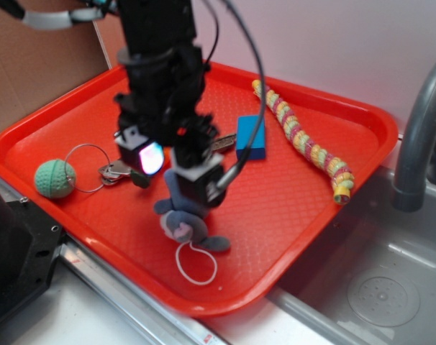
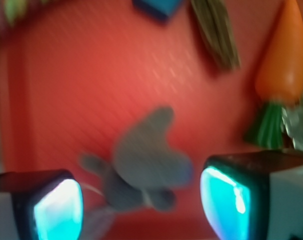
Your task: Grab the gray animal.
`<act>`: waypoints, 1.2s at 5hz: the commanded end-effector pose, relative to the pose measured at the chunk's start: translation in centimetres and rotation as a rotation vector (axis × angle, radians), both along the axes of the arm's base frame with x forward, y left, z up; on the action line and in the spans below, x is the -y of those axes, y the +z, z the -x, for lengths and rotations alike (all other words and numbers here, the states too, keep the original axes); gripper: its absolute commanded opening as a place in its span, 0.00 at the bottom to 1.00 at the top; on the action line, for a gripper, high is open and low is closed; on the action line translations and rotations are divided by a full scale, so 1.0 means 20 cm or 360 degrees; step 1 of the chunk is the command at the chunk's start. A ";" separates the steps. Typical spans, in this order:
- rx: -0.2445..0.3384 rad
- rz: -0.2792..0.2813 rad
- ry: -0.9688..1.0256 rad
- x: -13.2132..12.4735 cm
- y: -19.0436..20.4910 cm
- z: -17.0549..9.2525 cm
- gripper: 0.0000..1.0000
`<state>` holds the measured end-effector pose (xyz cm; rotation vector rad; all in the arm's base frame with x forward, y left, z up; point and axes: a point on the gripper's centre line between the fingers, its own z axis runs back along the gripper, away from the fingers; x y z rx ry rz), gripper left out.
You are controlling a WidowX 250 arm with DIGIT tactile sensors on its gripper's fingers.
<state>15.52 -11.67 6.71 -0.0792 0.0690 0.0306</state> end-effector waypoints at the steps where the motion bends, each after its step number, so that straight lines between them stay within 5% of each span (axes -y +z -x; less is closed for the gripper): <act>1: 0.0060 0.0053 -0.0065 -0.09 -0.10 -0.01 1.00; 2: 0.0129 0.0145 -0.0261 -0.06 -0.20 -0.11 1.00; 3: 0.0096 0.0143 -0.0322 -0.01 -0.23 -0.16 1.00; 4: 0.0043 0.0077 -0.0370 0.03 -0.22 -0.18 0.79; 5: 0.0026 0.0055 -0.0424 0.03 -0.18 -0.18 0.00; 6: 0.0024 -0.0019 -0.0548 -0.02 -0.01 -0.17 0.00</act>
